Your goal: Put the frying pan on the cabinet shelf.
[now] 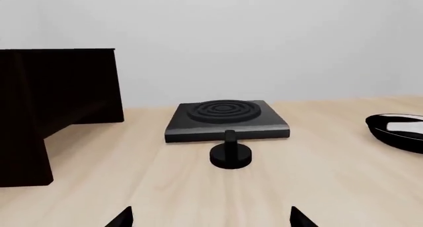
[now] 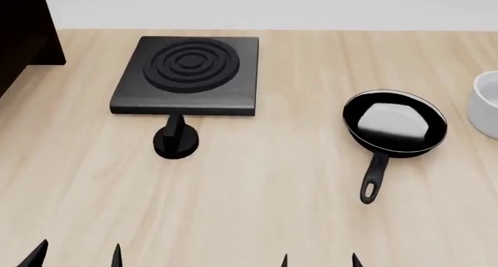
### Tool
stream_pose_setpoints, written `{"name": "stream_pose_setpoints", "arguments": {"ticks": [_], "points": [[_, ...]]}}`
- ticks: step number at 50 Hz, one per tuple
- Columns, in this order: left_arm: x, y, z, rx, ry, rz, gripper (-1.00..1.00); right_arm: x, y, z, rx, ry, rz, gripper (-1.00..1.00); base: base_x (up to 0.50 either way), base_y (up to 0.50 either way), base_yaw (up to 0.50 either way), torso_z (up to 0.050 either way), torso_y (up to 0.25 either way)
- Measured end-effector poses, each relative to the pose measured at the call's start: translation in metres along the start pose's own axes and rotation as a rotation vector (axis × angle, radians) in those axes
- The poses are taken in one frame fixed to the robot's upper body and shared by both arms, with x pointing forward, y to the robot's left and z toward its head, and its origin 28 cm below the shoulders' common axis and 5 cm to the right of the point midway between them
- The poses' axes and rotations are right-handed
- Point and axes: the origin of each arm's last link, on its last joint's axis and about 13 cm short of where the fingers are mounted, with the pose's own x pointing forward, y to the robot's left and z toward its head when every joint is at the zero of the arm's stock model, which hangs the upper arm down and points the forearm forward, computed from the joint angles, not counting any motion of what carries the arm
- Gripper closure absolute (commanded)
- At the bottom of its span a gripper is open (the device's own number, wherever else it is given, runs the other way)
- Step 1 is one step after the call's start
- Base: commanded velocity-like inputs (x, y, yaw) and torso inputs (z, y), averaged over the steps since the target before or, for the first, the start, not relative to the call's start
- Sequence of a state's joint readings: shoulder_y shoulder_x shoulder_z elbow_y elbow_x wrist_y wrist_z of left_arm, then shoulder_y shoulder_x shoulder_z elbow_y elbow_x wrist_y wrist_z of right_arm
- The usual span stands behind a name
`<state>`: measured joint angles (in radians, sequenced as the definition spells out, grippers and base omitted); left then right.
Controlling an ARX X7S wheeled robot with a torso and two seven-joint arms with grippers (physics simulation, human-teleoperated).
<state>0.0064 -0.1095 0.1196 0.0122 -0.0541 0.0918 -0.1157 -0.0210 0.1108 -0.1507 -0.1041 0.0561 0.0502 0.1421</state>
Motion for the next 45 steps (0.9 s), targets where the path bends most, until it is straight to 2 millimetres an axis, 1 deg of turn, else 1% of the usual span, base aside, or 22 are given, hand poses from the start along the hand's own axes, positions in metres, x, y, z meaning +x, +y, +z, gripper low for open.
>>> {"name": "stream_pose_setpoints", "arguments": {"ticks": [22, 45], "points": [[0.0006, 0.0000, 0.0025, 0.012, 0.007, -0.001, -1.00, 0.0002, -0.0010, 0.0012, -0.021, 0.001, -0.012, -1.00, 0.48, 0.13, 0.00, 0.000, 0.000], [0.0017, 0.0010, 0.0012, 0.003, 0.024, 0.012, -1.00, -0.0006, -0.0018, 0.0039, -0.031, -0.006, -0.019, -1.00, 0.50, 0.19, 0.00, 0.000, 0.000]]}}
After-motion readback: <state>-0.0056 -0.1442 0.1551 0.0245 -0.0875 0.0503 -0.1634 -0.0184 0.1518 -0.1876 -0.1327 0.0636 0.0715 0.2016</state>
